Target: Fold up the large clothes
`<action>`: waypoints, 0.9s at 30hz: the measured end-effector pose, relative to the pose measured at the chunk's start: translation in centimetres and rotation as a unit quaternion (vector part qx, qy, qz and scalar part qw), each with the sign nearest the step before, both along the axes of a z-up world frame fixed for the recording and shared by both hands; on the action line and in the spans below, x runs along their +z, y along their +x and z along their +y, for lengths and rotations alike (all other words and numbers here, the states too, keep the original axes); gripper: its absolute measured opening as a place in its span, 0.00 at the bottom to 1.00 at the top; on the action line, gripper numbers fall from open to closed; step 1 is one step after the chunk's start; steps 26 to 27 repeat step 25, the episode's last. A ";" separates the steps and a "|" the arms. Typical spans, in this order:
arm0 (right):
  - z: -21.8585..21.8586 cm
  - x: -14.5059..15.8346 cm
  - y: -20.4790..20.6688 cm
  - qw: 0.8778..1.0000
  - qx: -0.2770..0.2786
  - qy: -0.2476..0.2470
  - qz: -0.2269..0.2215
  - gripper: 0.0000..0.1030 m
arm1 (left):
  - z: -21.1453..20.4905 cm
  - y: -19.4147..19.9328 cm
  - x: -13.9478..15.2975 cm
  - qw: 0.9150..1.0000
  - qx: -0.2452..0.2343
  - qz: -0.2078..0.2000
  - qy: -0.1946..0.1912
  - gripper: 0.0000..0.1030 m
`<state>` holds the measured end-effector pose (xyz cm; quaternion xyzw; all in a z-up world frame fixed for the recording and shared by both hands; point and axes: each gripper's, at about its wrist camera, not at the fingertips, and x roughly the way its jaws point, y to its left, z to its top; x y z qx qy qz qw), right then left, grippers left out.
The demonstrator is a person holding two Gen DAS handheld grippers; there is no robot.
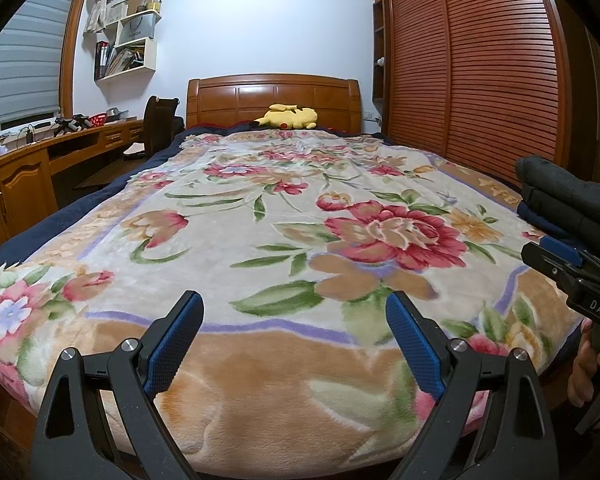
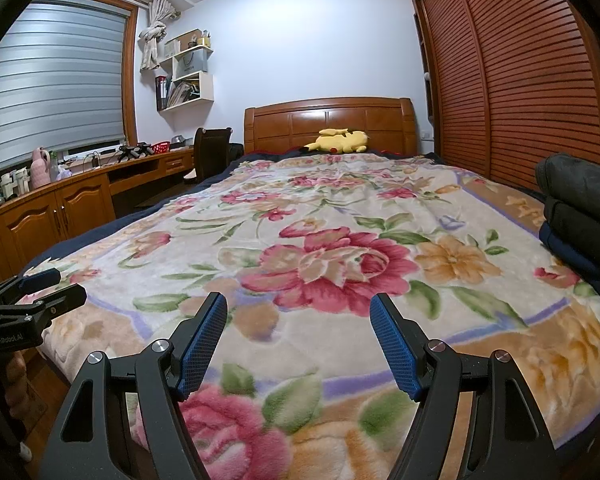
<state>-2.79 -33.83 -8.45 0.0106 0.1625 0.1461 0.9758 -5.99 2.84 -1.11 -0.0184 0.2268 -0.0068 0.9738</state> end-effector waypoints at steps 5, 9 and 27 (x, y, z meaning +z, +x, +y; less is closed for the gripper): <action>-0.1 -0.1 0.1 1.000 0.001 0.001 0.001 0.74 | 0.0 0.0 0.0 1.000 0.000 0.000 0.000 0.90; -0.2 -0.1 0.2 1.000 0.001 0.001 0.001 0.74 | 0.0 0.0 0.0 1.000 0.000 0.000 0.000 0.90; -0.3 -0.1 0.2 1.000 0.004 0.002 -0.002 0.74 | -0.2 -0.1 0.1 1.000 0.001 -0.002 0.001 0.90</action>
